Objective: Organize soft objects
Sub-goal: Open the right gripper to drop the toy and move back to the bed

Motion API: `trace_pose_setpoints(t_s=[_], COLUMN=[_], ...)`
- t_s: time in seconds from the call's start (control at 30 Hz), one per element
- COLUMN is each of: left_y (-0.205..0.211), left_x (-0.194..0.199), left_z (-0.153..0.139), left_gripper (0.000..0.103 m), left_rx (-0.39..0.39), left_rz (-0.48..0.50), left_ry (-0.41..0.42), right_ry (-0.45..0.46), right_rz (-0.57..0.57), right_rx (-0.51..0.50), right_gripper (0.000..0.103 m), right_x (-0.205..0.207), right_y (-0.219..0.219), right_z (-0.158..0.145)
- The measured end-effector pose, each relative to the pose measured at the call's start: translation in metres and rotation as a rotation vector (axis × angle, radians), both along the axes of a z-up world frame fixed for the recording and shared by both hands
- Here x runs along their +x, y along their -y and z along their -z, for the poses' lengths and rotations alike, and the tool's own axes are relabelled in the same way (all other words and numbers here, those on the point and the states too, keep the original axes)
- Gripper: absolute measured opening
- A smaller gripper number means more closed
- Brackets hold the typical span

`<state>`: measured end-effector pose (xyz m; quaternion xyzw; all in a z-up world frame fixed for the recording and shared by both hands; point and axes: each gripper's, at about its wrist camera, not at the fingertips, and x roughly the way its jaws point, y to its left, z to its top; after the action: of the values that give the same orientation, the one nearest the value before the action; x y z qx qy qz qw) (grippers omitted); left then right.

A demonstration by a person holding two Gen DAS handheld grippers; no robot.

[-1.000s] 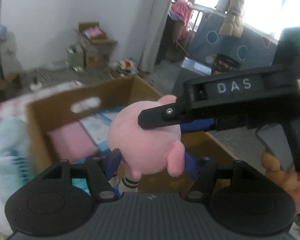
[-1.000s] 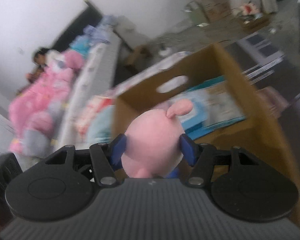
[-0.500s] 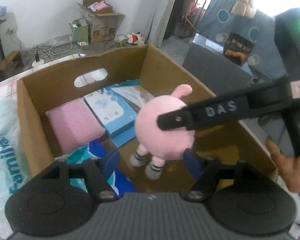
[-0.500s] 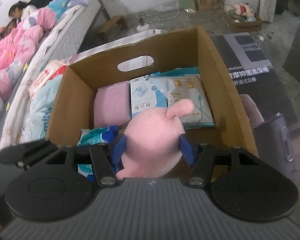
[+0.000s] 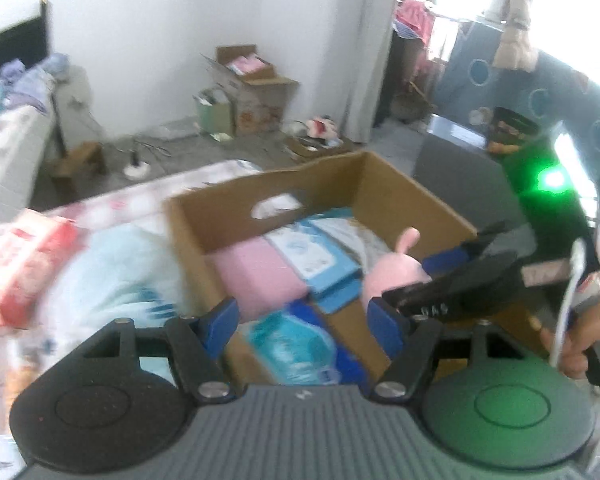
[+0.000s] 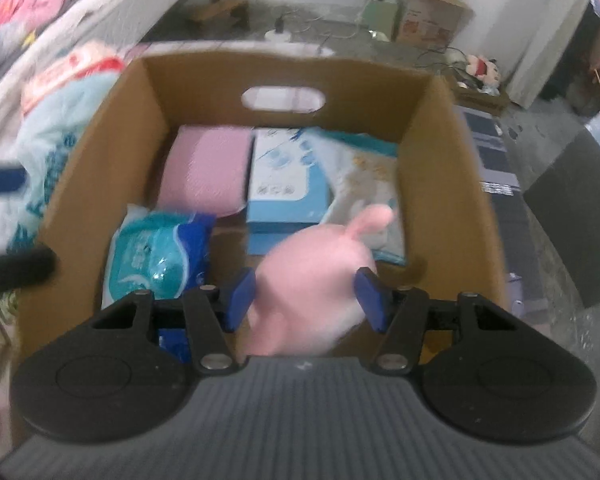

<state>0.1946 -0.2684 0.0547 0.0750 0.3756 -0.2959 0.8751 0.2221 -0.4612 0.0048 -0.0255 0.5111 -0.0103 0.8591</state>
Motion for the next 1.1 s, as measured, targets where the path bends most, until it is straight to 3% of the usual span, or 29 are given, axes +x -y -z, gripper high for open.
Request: trace_pose_setpoints(t_s=[0.1,0.27,0.4,0.57,0.67,0.8,0.93,1.1], left_y=[-0.016,-0.040,-0.059,-0.085,-0.104,-0.130,-0.161,-0.207], left_x=[-0.001,-0.001,-0.002,-0.011,-0.017,-0.027,-0.042,-0.072], left_z=[-0.007,-0.009,-0.009,-0.008,-0.006,0.000,0.005,0.004], left_gripper=[0.072,0.072,0.072,0.073,0.073,0.073,0.073,0.076], left_rx=[0.004,-0.003,-0.016,-0.030,-0.033,-0.038,-0.034,-0.041], left_rz=[-0.031,-0.080,-0.115,-0.147,-0.171,-0.217,-0.262,-0.332], left_ry=[0.021,0.013,0.003,0.008,0.000,-0.021,-0.024,-0.020], right_ry=[0.036,0.059,0.129,0.203,0.186,0.131,0.185,0.294], right_rz=[-0.022,-0.011,0.077,0.251,0.284,0.272,0.268,0.246], right_rx=[0.024,0.219,0.347,0.344,0.326,0.394,0.362,0.399], right_gripper=[0.057,0.056,0.057,0.059,0.059,0.061,0.062,0.066], right_x=[0.002,0.004,-0.001,-0.004,-0.001,-0.003,-0.016,-0.054], right_y=[-0.013,-0.014,0.006,0.038,0.044,0.038,0.034,0.027], right_z=[-0.002,-0.004,-0.014,-0.019,-0.007,0.015,0.003,-0.034])
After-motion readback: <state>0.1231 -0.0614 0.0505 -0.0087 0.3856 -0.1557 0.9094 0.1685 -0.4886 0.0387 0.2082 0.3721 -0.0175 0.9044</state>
